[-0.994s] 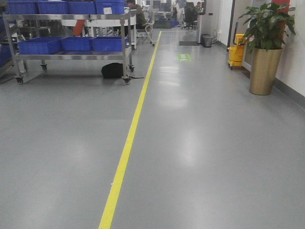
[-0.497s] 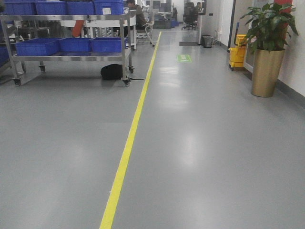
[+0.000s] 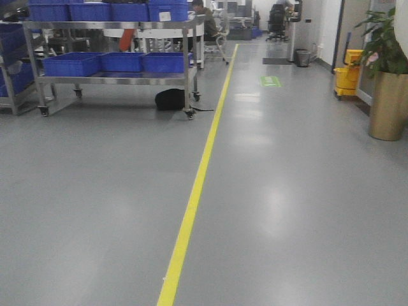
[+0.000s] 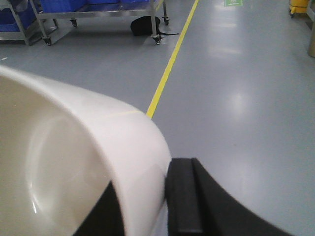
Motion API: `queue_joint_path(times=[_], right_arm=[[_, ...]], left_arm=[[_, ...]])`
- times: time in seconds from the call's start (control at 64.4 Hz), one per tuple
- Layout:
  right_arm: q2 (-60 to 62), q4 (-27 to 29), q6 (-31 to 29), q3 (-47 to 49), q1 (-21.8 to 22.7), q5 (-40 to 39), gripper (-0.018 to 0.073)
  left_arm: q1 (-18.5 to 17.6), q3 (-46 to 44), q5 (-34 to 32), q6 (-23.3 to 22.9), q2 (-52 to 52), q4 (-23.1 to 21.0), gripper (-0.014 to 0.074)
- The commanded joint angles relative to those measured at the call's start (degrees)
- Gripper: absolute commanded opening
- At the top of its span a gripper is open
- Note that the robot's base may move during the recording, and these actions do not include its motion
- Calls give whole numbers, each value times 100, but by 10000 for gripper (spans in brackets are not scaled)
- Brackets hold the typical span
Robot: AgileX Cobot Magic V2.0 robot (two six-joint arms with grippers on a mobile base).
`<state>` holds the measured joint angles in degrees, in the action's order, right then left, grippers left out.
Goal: Move white bin to right shelf second layer
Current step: 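Drive past the crate carts toward the windows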
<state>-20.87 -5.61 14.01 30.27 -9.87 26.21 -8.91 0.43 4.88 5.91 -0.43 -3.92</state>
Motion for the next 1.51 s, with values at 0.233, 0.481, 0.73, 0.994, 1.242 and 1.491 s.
queue_joint_path(times=[0.233, 0.481, 0.73, 0.994, 1.242, 1.491], right_arm=[[-55, -9, -34, 180, 35, -628, 57], [-55, -9, -34, 180, 35, -628, 57], [-55, -9, -34, 180, 35, -628, 57], [-55, -9, -34, 180, 35, -628, 57], [-55, -9, -34, 180, 35, -628, 57], [-55, -9, -34, 180, 35, -628, 57]], left_arm=[[-30, 211, -488, -20, -80, -31, 85], [-30, 211, -488, -20, -80, -31, 85], [-30, 211, -488, -20, -80, -31, 85], [-30, 211, -488, -20, -80, -31, 85], [-30, 211, -488, -20, -80, -31, 85], [-30, 211, -488, -20, -80, -31, 85]])
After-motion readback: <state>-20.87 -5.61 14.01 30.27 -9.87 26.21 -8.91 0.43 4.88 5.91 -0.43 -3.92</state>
